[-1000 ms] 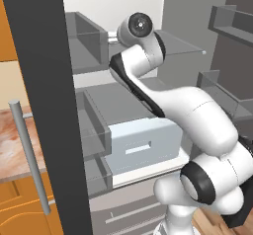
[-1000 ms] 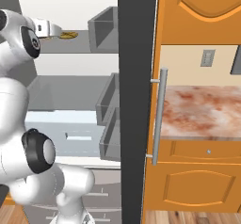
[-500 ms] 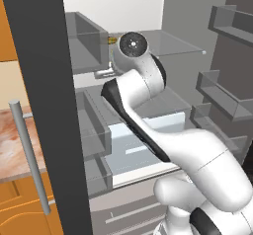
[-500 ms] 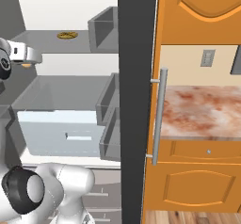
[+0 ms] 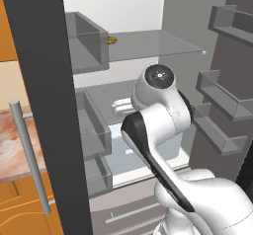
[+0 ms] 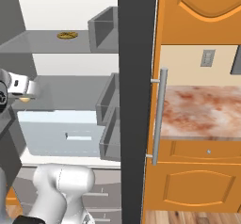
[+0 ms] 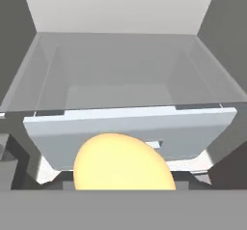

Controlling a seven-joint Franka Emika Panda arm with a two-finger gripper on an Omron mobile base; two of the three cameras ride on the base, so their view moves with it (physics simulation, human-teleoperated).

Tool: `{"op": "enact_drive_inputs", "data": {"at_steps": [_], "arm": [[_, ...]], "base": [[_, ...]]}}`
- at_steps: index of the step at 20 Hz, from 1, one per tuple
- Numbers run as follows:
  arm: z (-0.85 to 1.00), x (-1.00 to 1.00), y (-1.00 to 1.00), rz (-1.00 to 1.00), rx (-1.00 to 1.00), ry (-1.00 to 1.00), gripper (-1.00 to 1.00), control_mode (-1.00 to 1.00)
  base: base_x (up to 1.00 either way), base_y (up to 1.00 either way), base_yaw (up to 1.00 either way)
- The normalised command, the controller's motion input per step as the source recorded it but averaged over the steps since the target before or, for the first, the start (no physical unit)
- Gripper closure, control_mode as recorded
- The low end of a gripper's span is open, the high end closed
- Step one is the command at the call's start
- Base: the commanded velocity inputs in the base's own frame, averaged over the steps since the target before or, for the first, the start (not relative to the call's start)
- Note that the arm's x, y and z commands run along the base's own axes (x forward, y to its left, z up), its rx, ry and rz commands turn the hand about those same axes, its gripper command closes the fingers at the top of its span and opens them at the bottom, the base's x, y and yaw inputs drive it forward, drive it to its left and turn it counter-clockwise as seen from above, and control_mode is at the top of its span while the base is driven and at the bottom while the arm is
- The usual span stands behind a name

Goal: Pick the egg and butter from the fridge and place them by the bowl for mixing.

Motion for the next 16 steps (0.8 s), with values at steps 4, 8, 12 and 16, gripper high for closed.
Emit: {"op": "enact_drive_inputs", "data": {"at_steps": [4, 8, 12, 16], "arm": [[-0.08, -0.1, -0.12, 0.02, 0.0, 0.02, 1.0, -1.0], [-0.14, -0.15, 0.07, 0.0, 0.0, 0.06, 1.0, 1.0], [0.0, 0.0, 0.0, 0.0, 0.0, 0.0, 1.0, 1.0], [0.0, 0.0, 0.0, 0.0, 0.0, 0.0, 1.0, 1.0]], "base": [[0.0, 0.0, 0.0], [-0.74, 0.3, 0.0], [-1.0, 0.2, -0.3], [-0.65, 0.17, -0.78]]}}
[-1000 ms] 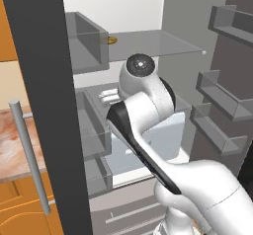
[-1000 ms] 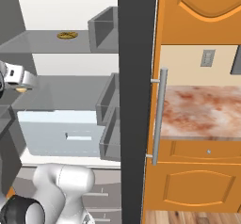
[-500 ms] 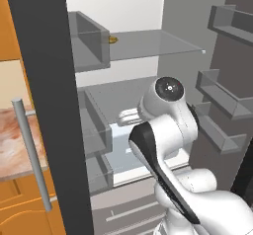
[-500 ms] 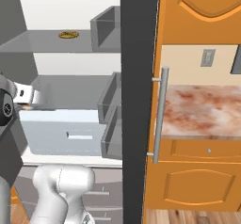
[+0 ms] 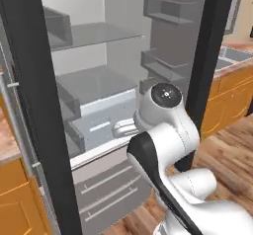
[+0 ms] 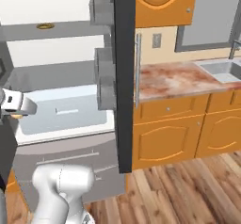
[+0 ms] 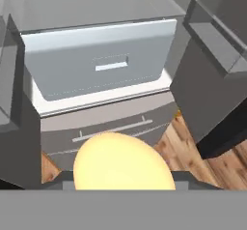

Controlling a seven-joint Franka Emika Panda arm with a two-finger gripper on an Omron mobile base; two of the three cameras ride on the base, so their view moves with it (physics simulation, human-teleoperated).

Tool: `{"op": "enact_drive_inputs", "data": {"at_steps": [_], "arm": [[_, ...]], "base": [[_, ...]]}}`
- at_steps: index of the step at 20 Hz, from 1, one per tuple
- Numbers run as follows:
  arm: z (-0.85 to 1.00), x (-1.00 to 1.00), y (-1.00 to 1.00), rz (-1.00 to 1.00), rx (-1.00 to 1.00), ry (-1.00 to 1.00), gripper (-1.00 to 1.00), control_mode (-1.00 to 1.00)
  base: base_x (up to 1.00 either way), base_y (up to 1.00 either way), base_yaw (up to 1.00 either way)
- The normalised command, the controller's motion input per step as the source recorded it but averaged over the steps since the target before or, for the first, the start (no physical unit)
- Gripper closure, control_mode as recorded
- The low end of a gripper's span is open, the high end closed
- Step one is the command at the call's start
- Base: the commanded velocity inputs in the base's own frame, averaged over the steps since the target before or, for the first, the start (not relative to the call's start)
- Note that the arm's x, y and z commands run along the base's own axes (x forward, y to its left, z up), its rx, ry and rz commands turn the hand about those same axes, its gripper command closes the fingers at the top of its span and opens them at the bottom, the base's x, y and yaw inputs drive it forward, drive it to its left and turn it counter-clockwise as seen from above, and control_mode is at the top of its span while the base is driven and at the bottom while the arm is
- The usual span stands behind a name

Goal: Pick the egg and butter from the fridge and place them by the bowl for mixing.

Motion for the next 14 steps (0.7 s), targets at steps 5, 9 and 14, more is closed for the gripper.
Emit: {"op": "enact_drive_inputs", "data": {"at_steps": [5, 9, 14], "arm": [[0.0, 0.0, 0.0, 0.0, 0.0, 0.0, 1.0, 1.0], [0.0, 0.0, 0.0, 0.0, 0.0, 0.0, 1.0, 1.0], [0.0, 0.0, 0.0, 0.0, 0.0, 0.0, 1.0, 1.0]], "base": [[-0.3, 0.13, -0.97], [-0.27, 0.09, -1.0], [-0.27, 0.01, -0.99]]}}
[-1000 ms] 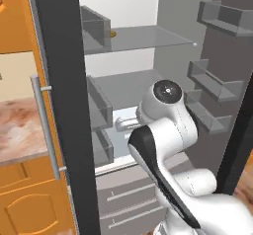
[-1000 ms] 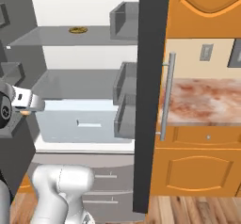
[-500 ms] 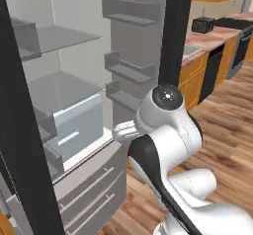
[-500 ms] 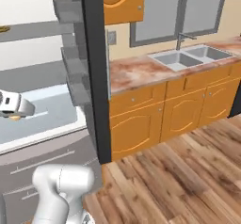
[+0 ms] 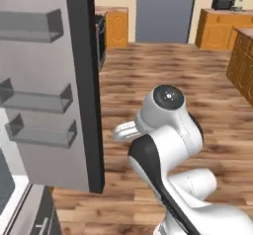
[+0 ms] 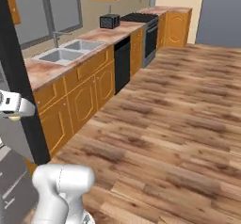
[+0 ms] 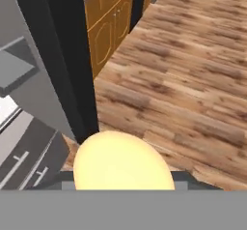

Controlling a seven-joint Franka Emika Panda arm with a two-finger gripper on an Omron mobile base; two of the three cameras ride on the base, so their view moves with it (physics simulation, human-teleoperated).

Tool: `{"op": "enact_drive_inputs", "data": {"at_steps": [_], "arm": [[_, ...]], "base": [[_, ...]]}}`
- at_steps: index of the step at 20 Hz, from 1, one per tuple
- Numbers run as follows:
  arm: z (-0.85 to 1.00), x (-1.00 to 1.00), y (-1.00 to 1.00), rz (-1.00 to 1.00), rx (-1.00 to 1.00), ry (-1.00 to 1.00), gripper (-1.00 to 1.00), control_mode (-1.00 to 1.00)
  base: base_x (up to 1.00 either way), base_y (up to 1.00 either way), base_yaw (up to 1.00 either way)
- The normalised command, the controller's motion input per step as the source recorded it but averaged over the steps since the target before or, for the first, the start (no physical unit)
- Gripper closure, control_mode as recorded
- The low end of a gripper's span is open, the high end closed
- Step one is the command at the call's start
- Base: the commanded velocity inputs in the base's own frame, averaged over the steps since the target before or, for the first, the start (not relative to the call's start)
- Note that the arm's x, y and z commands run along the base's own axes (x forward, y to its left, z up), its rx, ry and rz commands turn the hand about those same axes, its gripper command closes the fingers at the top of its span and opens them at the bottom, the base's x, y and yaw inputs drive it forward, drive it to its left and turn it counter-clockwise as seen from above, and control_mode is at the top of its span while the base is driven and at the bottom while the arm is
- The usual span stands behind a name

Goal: Pick the egg and butter from the fridge and place them by the bowl for mixing.

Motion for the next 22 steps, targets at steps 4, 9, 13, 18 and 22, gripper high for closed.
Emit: {"op": "enact_drive_inputs", "data": {"at_steps": [4, 9, 13, 18, 22], "arm": [[0.0, 0.0, 0.0, 0.0, 0.0, 0.0, 1.0, 1.0], [0.0, 0.0, 0.0, 0.0, 0.0, 0.0, 1.0, 1.0], [0.0, 0.0, 0.0, 0.0, 0.0, 0.0, 1.0, 1.0], [0.0, 0.0, 0.0, 0.0, 0.0, 0.0, 1.0, 1.0], [0.0, 0.0, 0.0, 0.0, 0.0, 0.0, 1.0, 1.0]], "base": [[-0.21, 0.0, -0.99], [0.48, -0.42, -0.72], [1.0, -0.53, -0.22], [1.0, -0.97, -0.03], [1.0, -0.98, -0.02]]}}
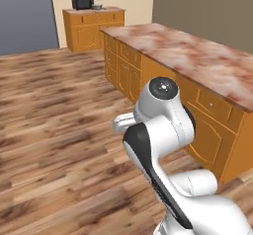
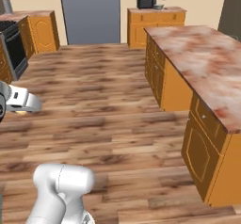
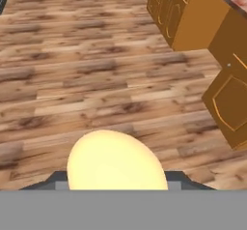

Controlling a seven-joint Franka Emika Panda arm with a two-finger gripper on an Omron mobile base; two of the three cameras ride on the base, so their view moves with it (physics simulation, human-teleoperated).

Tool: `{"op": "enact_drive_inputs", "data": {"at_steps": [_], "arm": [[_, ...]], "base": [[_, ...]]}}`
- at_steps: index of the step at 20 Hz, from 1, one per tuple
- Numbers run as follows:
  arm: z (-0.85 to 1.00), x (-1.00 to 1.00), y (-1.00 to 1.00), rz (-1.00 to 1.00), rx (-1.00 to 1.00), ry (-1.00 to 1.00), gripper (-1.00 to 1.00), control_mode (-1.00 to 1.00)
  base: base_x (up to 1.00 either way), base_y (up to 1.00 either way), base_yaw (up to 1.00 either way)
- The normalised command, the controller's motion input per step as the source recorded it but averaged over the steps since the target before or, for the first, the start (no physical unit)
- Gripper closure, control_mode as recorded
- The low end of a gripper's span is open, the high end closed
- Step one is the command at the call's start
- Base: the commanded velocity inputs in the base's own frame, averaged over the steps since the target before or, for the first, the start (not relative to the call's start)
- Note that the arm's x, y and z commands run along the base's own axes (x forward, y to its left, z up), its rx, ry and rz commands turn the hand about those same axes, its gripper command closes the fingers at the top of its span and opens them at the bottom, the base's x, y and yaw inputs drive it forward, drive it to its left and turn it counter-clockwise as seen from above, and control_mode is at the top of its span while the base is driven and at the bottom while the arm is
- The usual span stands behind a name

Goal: Pick the egg and butter from the fridge and place them by the bowl for mixing.

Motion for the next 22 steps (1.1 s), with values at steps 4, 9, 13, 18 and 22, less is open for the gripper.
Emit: {"op": "enact_drive_inputs", "data": {"at_steps": [4, 9, 13, 18, 22], "arm": [[0.0, 0.0, 0.0, 0.0, 0.0, 0.0, 1.0, 1.0], [0.0, 0.0, 0.0, 0.0, 0.0, 0.0, 1.0, 1.0], [0.0, 0.0, 0.0, 0.0, 0.0, 0.0, 1.0, 1.0], [0.0, 0.0, 0.0, 0.0, 0.0, 0.0, 1.0, 1.0], [0.0, 0.0, 0.0, 0.0, 0.0, 0.0, 1.0, 1.0]], "base": [[1.0, -0.88, 0.0], [1.0, -0.41, 0.01], [1.0, 0.0, 0.11], [1.0, 0.0, 0.07], [1.0, -0.04, 0.02]]}}
